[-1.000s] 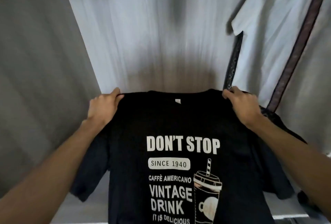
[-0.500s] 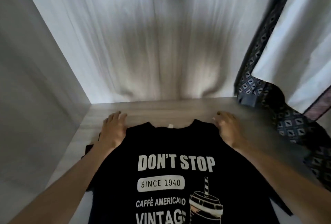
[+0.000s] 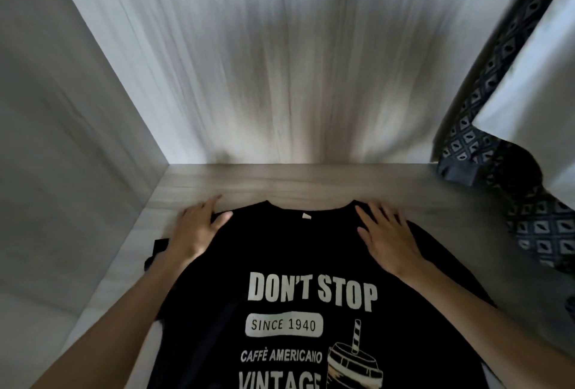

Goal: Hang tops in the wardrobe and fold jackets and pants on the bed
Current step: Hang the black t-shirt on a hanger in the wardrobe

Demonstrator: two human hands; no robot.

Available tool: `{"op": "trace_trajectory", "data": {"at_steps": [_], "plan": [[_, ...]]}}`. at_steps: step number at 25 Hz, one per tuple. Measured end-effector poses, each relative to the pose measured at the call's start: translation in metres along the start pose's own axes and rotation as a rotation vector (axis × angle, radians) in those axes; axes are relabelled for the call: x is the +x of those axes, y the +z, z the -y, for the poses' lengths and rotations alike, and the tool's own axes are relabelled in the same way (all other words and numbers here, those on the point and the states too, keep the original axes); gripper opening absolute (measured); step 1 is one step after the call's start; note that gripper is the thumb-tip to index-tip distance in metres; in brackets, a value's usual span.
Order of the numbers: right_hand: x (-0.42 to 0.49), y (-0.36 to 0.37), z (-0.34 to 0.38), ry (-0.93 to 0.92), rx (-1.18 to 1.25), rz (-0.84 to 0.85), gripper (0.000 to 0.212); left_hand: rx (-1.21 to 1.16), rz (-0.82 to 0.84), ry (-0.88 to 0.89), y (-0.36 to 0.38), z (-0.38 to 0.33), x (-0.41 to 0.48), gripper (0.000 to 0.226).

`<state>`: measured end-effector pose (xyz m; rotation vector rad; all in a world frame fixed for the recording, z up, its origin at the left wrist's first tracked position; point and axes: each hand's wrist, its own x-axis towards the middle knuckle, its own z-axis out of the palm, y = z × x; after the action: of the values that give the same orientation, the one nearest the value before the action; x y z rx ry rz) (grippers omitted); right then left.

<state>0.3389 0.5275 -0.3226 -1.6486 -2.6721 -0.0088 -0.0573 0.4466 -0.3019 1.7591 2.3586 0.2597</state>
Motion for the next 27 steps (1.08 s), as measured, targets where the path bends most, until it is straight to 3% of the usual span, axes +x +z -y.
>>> {"op": "trace_trajectory", "data": {"at_steps": [3,5,8,11,14,15,17,19,22,24,26,27], "plan": [[-0.012,-0.02,0.068,-0.194,0.194,-0.147,0.064,-0.295,0.104,-0.253,-0.03,0.066,-0.007,0.05],[-0.011,-0.026,0.128,-0.395,0.287,-0.031,0.064,-0.576,0.201,-0.301,-0.043,0.087,-0.018,0.032],[0.003,-0.013,0.194,-0.422,0.273,0.086,0.082,-0.511,0.261,-0.263,-0.04,0.1,-0.038,0.023],[0.008,0.01,0.207,-0.352,0.189,0.114,0.088,-0.499,0.166,-0.26,-0.035,0.106,-0.052,0.01],[0.004,0.014,0.206,-0.341,0.128,0.066,0.079,-0.856,-0.15,-0.447,-0.059,0.102,-0.063,0.015],[0.004,0.014,0.207,-0.336,0.131,0.069,0.078,-0.809,-0.288,-0.475,-0.067,0.104,-0.068,0.023],[0.005,0.013,0.208,-0.33,0.129,0.07,0.081,-0.37,-0.387,-0.491,-0.076,0.106,-0.081,0.035],[0.005,0.011,0.208,-0.327,0.124,0.092,0.089,-0.031,-0.288,-0.413,-0.069,0.103,-0.094,0.041],[0.003,0.002,0.212,-0.304,0.137,0.108,0.09,0.101,-0.259,-0.11,-0.046,0.085,-0.104,0.05],[-0.003,-0.003,0.213,-0.297,0.135,0.014,0.079,0.117,-0.073,0.071,-0.031,0.079,-0.103,0.072],[-0.017,-0.006,0.204,-0.264,0.15,-0.129,0.059,0.191,0.183,0.076,-0.011,0.082,-0.109,0.103],[-0.027,-0.006,0.193,-0.222,0.159,-0.205,0.05,0.207,0.252,0.038,-0.004,0.084,-0.112,0.103]]}}
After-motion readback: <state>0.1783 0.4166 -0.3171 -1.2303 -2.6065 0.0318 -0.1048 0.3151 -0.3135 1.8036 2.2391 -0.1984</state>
